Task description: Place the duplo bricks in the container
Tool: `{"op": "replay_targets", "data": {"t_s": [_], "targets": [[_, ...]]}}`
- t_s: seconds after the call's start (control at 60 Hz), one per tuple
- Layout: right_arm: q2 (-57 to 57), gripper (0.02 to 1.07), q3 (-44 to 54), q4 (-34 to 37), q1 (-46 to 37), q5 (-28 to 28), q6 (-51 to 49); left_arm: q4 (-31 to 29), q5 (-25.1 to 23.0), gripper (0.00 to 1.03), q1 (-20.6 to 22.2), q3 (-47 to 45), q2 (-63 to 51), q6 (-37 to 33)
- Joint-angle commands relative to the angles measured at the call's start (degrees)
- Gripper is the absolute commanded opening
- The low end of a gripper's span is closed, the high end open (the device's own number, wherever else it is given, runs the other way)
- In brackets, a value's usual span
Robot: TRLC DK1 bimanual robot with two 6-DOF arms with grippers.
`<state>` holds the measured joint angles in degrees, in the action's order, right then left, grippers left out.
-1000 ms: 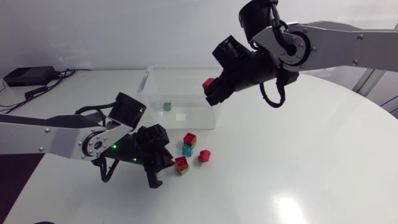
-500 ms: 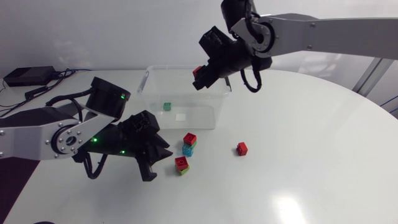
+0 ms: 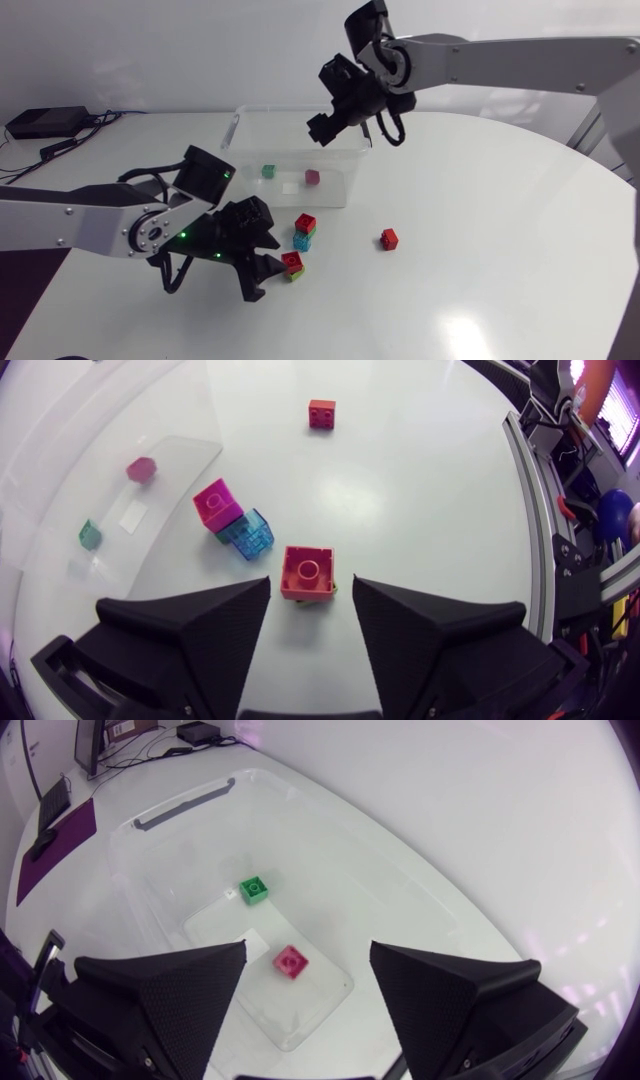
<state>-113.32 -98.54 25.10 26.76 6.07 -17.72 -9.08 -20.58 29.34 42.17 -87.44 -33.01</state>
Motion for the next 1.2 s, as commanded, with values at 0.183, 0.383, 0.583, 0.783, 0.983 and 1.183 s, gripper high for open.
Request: {"op": "replay_targets", "data": {"t_s": [0.183, 0.383, 0.583, 0.783, 0.983, 1.183], "targets": [[20.33, 1.01, 18.47, 2.76, -2.07, 0.53, 1.54, 1.87, -0.34, 0.61, 1.59, 3.00, -5.11, -0.30], [31.40, 1.01, 32.18, 4.25, -3.47, 1.84, 2.51, 2.49, -0.34, 0.60, 1.77, 3.88, -7.92, -0.74], [37.38, 1.01, 42.47, 3.46, -5.05, 2.55, 3.74, 2.49, -0.25, 0.54, 1.86, 4.50, -9.33, -1.00], [35.01, 1.01, 47.30, 2.14, -6.02, 3.16, 4.88, 2.40, -0.34, 0.23, 2.47, 5.29, -10.91, -0.91], [30.70, 1.01, 48.36, 1.53, -7.25, 3.60, 5.50, 1.79, -0.34, 0.20, 2.21, 5.73, -11.17, -0.74], [25.78, 1.01, 47.57, 1.53, -7.87, 3.60, 7.26, -1.03, -0.43, 0.20, 1.77, 5.02, -4.58, -0.47]]}}
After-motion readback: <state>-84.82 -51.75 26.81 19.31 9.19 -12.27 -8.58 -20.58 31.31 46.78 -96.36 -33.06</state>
